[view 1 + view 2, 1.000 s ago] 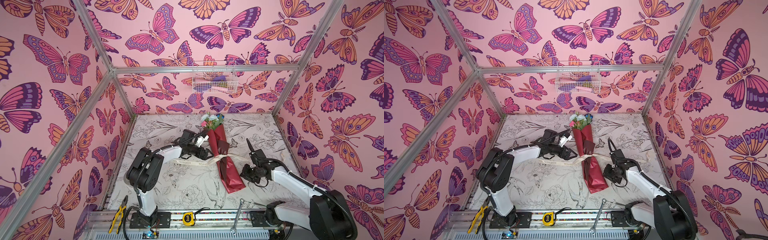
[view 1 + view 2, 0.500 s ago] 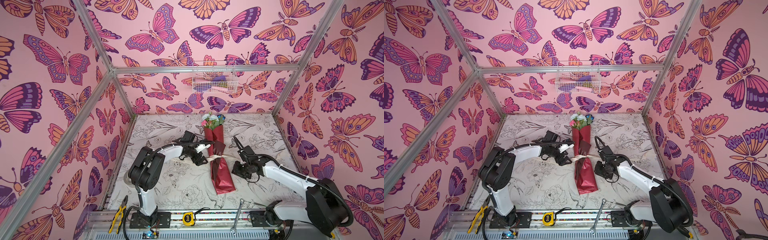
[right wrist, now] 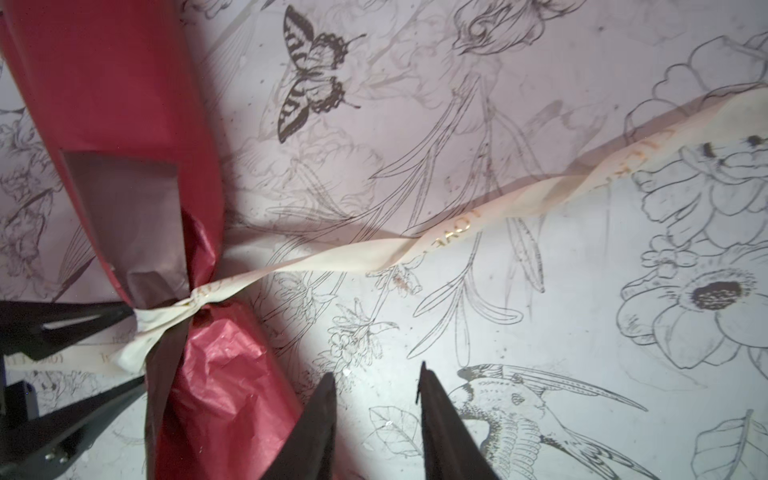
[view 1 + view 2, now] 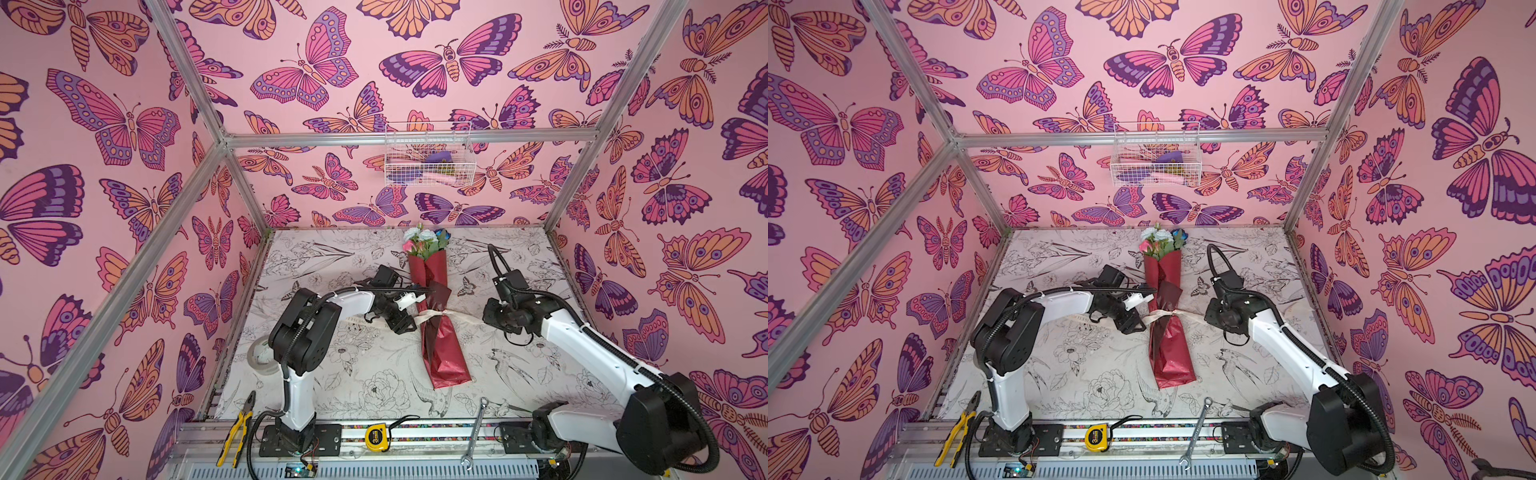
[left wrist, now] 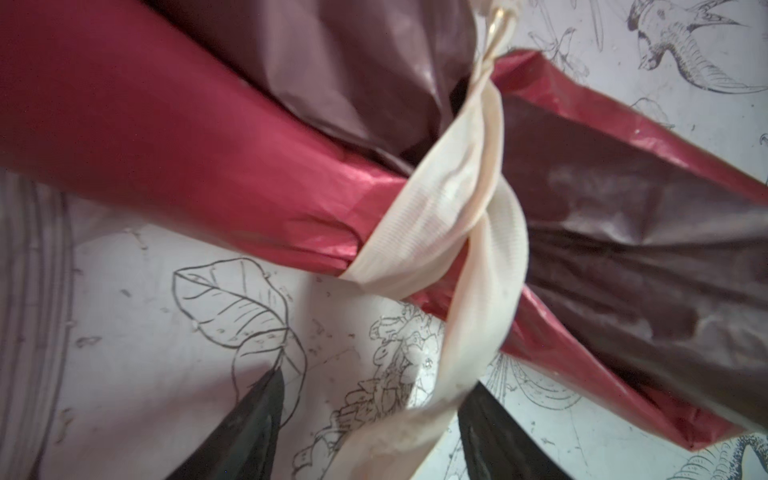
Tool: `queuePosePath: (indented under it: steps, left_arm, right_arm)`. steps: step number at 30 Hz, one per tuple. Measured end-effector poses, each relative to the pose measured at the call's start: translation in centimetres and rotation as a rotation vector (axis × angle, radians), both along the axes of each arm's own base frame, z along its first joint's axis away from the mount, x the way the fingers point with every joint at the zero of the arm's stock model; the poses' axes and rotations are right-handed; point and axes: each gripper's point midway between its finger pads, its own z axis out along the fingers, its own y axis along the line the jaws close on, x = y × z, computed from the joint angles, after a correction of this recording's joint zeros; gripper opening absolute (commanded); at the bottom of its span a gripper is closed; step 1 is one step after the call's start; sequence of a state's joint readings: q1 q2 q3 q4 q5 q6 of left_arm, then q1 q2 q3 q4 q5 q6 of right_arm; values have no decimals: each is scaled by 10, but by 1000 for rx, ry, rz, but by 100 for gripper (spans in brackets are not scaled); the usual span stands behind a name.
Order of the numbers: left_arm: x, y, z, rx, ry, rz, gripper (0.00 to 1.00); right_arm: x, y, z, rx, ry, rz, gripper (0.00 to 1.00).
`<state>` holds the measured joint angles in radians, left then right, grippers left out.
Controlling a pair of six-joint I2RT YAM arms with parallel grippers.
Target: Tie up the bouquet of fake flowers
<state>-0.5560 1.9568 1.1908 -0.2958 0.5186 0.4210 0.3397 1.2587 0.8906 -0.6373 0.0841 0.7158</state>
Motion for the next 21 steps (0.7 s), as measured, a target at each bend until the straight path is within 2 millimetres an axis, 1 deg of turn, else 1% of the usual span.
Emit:
queuePosePath:
  steps: [2, 3, 7, 9, 10, 12, 13, 14, 19, 21]
  left_arm:
    - [1, -3, 0, 18, -15, 2, 68]
    - [3, -5, -1, 29, -22, 8, 66]
    - [12, -5, -4, 69, -53, 46, 43]
    - [17, -2, -5, 89, -66, 72, 29]
    - [18, -1, -6, 95, -66, 85, 24]
    - [21, 1, -7, 98, -77, 111, 8]
    - [21, 2, -7, 97, -83, 123, 3]
    - [20, 5, -8, 94, -87, 136, 0]
    - [10, 16, -7, 83, -82, 208, 0]
    - [8, 19, -6, 71, -79, 237, 0]
  right_arm:
    - [3, -4, 1, -1, -11, -8, 38]
    - [5, -4, 2, 0, -16, -9, 38]
    - [9, -4, 4, 3, -34, -3, 37]
    - [11, -5, 5, 4, -40, 0, 36]
    - [12, -6, 5, 4, -42, -1, 37]
    - [13, -8, 5, 6, -43, -8, 38]
    - [14, -10, 4, 7, -42, -11, 38]
    - [14, -11, 3, 6, -40, -12, 38]
    - [13, -17, -10, -17, 7, -23, 39]
    - [11, -24, -18, -42, 42, -40, 43]
